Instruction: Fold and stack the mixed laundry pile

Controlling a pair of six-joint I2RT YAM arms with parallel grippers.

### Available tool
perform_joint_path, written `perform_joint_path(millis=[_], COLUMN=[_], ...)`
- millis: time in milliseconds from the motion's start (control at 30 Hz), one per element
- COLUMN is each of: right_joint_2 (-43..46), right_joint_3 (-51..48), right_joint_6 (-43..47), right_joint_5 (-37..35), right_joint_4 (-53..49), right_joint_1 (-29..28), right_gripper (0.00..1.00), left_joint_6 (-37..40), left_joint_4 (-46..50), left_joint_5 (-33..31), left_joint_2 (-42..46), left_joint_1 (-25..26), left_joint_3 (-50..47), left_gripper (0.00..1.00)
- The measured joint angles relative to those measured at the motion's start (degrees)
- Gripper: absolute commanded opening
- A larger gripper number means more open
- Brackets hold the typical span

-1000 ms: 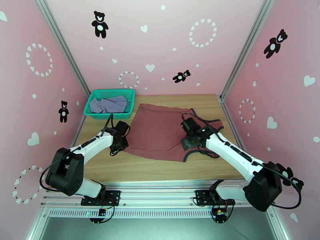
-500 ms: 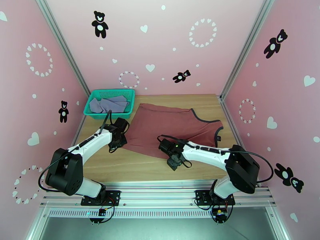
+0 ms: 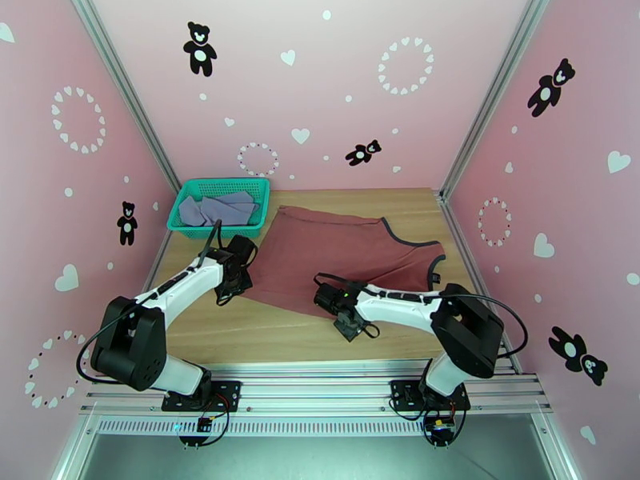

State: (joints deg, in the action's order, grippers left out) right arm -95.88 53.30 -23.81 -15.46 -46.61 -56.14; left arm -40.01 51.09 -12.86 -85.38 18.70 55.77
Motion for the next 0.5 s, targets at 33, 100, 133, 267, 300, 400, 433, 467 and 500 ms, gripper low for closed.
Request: perform_joint_path(millis=[33, 100, 133, 267, 300, 400, 433, 467, 500], right_joint_2=[-0.3, -1.0, -1.4, -3.9, -4.3, -4.7, -4.7, -4.7, -4.7], right_joint_3=[0.2, 0.8, 1.2, 3.4, 3.7, 3.9, 4.1, 4.1, 4.1], right_joint_6=[0.0, -0.2, -0.2, -0.4, -0.4, 0.0, -0.2, 0.1, 0.2], right_joint_5=[0.0, -0.2, -0.1, 0.4, 0.4, -0.5, -0.9, -1.0, -1.2], right_joint_4=[-0.1, -0.6, -0.9, -2.8, -3.1, -3.3, -3.4, -3.4, -3.5], right_joint_1=[-0.1, -0.1, -0.2, -0.7, -0.8, -0.7, -0.7, -0.7, -0.7], right_gripper=[0.50, 0.45, 0.42, 0.27, 0.21, 0.00, 0.00, 0.00, 0.00], left_joint_6=[0.0, 0.0, 0.0, 0.3, 0.4, 0.4, 0.5, 0.5, 0.6], left_joint_4=[0.0, 0.0, 0.0, 0.0, 0.0, 0.0, 0.0, 0.0, 0.0], left_joint_5=[0.0, 0.0, 0.0, 0.0, 0.0, 0.0, 0.0, 0.0, 0.0], left_joint_2=[0.0, 0.0, 0.0, 0.0, 0.0, 0.0, 0.0, 0.0, 0.0], left_joint_1=[0.0, 0.0, 0.0, 0.0, 0.0, 0.0, 0.0, 0.0, 0.0], left_joint_3=[0.0, 0.0, 0.0, 0.0, 0.0, 0.0, 0.0, 0.0, 0.0], left_gripper=[0.00, 0.00, 0.00, 0.00, 0.00, 0.00, 0.00, 0.00, 0.00])
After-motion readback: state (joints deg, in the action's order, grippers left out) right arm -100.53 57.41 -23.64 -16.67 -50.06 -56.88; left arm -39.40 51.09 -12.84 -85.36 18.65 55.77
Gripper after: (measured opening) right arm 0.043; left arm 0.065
